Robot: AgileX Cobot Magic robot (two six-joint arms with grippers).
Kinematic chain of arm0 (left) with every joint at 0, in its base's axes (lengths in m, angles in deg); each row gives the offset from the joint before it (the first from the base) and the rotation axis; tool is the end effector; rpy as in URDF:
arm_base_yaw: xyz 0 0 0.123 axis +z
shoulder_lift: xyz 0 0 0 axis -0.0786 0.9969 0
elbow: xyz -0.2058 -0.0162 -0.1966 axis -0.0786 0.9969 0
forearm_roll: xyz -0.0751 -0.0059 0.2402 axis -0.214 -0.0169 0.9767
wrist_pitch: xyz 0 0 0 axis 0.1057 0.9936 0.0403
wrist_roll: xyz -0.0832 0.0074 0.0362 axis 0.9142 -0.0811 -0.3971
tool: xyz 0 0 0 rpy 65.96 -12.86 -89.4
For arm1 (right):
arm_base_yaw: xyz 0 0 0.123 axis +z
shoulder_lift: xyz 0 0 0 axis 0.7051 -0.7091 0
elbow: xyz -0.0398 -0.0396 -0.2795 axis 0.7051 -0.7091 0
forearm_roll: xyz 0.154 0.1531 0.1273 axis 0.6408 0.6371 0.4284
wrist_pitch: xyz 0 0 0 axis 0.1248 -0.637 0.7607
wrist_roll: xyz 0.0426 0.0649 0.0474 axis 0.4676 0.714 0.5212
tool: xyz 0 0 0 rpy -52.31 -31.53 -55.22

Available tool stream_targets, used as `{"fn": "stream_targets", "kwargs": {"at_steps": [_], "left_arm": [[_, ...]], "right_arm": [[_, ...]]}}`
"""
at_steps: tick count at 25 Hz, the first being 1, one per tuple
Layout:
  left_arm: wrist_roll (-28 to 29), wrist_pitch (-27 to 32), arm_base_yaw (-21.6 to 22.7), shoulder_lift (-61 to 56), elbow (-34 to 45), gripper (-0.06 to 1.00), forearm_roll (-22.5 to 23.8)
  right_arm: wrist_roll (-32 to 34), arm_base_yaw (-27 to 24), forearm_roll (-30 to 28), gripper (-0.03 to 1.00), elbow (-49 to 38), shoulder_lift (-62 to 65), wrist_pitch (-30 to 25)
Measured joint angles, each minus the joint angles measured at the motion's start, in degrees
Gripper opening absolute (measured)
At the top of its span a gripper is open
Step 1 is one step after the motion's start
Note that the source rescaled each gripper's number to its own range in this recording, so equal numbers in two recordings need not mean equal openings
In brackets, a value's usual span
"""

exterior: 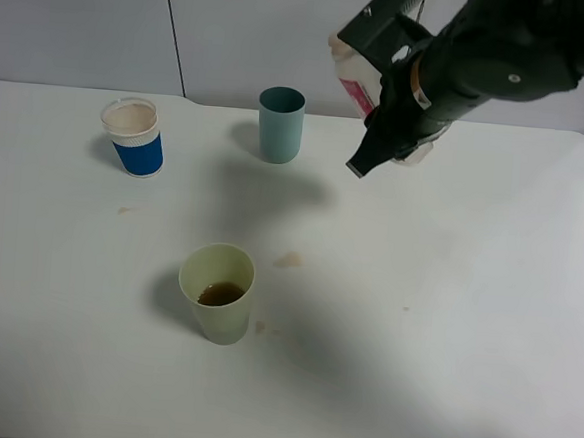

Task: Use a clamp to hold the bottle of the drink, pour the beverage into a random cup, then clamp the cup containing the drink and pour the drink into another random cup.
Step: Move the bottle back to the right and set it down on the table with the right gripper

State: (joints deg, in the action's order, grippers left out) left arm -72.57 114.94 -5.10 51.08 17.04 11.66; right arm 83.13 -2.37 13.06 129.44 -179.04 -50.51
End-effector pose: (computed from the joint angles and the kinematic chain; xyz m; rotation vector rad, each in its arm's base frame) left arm -0.0062 0.0013 0.2792 -0.0058 2.0291 0.0012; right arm 0.2757 0.1987 0.2544 -1.0785 2.1657 -0.3785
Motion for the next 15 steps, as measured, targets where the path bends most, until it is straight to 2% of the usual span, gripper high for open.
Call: {"fn": "stream_targets", "kwargs": {"at_steps": [7,11,12,13,15], "left_arm": [[0.00,0.00,0.00,0.00,0.00,1.00,0.00],[0.00,0.00,0.00,0.00,0.00,1.00,0.00],[0.00,0.00,0.00,0.00,0.00,1.00,0.00],[0.00,0.00,0.00,0.00,0.00,1.00,0.00],[0.00,0.00,0.00,0.00,0.00,1.00,0.00]], "right_arm": [[4.46,-8.02,0.31,0.00,-11.32,0.00,16.36],[6.12,-11.96,0.31,0.00,-15.28,0.00,22.98],[6.12,-11.96,0.31,0.00,-15.28,0.00,22.98],[6.56,-13.96,0.31,0.00,-17.02,0.00,26.28],[6.58,-15.69,0.31,0.00,-18.53,0.00,29.23]]}}
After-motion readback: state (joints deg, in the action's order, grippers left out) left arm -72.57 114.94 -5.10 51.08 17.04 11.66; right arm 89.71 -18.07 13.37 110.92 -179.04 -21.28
